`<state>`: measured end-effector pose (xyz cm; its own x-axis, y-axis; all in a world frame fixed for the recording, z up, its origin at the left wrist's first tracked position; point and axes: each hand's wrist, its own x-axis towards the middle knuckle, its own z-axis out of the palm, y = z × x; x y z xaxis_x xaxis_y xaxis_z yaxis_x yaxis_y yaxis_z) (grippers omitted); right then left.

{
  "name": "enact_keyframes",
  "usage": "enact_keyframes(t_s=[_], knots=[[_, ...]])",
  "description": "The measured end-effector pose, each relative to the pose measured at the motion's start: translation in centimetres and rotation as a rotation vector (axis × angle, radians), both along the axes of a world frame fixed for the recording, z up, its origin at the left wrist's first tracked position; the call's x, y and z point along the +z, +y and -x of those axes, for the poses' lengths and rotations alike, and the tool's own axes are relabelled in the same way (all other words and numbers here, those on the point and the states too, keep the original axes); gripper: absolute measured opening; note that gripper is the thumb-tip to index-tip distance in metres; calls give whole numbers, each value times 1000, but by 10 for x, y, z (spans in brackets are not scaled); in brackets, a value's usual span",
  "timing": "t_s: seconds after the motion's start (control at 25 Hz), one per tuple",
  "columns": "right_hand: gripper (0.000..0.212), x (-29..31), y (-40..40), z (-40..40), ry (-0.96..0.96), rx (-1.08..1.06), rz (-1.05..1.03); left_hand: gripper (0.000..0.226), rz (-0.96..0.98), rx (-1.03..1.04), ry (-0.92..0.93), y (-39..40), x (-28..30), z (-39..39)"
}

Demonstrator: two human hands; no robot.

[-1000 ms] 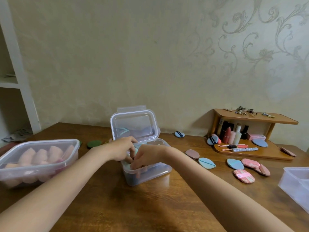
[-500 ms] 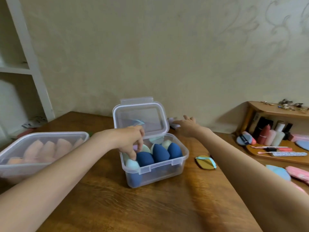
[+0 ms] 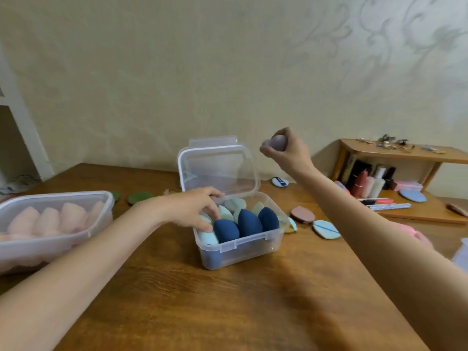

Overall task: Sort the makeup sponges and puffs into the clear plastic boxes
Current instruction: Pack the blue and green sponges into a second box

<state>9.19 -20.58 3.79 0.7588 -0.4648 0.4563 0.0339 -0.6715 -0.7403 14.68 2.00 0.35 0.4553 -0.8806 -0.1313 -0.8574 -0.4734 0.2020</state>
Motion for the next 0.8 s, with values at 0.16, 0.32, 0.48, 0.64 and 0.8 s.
enact_keyframes(t_s=[0.16,0.32,0.48,0.64,0.8], knots=[[27,27,29,99,349,536,-356,30,33,-68,9,-24,-6,36],[29,1,40,125,786,906,-345,43,129,-43,87,-29,-9,57],[28,-3,44,117,801,895,-442,38,106,-7,87,-19,-4,66],[23,-11,45,111,826,878,-380,50,98,73,82,-24,-8,74],[26,-16,40,110,816,846,-447,43,185,165,-127,-37,-15,78]])
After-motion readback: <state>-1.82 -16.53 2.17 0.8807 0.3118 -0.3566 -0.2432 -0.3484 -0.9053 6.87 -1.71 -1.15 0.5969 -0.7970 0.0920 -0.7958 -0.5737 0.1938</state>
